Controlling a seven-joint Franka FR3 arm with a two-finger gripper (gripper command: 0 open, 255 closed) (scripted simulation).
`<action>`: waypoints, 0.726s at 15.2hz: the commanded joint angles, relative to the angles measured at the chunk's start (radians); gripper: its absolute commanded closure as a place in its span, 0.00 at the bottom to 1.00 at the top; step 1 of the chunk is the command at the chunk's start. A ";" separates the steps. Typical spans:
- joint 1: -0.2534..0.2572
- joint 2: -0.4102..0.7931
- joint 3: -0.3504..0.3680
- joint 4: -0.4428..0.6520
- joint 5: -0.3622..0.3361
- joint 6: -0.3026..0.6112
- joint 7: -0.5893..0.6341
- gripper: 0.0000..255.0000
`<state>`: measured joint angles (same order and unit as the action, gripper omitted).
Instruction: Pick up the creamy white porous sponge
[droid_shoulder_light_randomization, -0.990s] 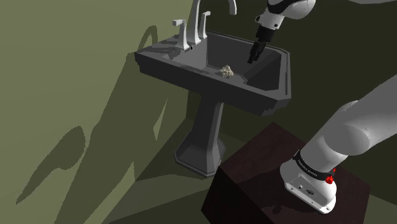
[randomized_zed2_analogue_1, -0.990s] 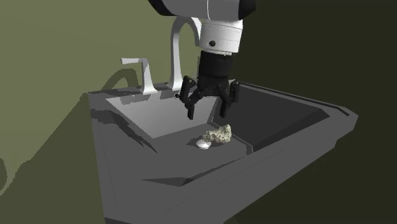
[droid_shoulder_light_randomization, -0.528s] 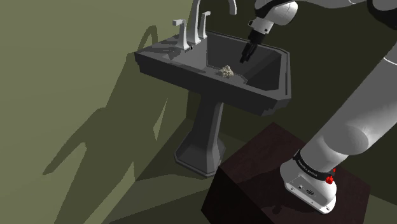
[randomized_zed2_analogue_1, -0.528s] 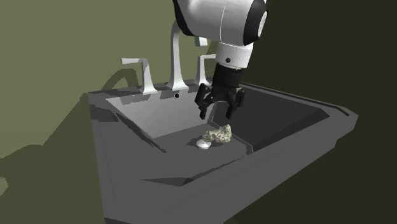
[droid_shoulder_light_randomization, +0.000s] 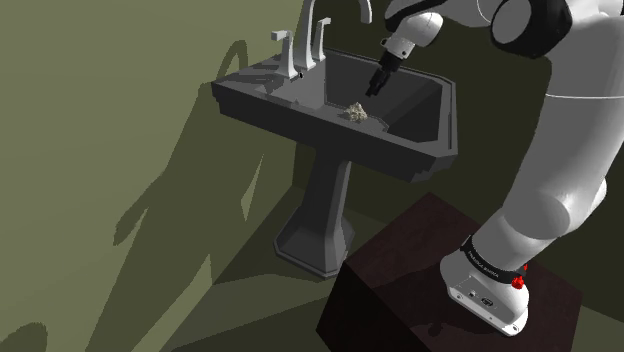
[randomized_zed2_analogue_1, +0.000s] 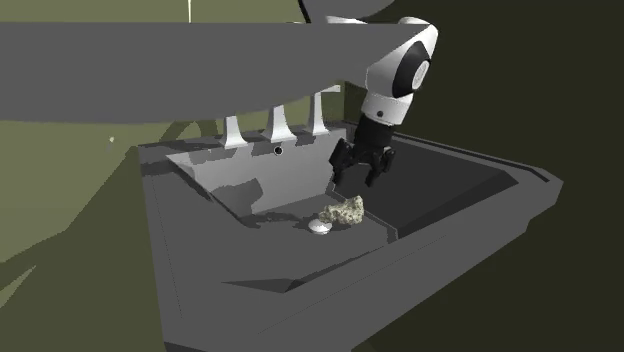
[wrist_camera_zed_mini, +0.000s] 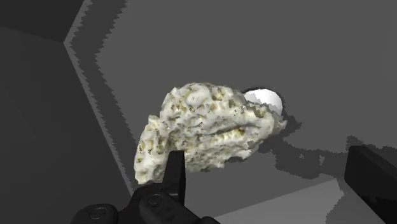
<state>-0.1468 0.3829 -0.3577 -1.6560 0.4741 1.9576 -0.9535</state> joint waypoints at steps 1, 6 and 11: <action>-0.035 0.084 0.013 0.091 0.048 -0.018 -0.031 0.00; -0.137 0.326 0.058 0.409 0.137 -0.106 -0.054 0.00; -0.145 0.365 0.068 0.416 0.151 -0.078 -0.071 0.00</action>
<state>-0.2899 0.7385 -0.2913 -1.2435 0.6221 1.8744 -1.0208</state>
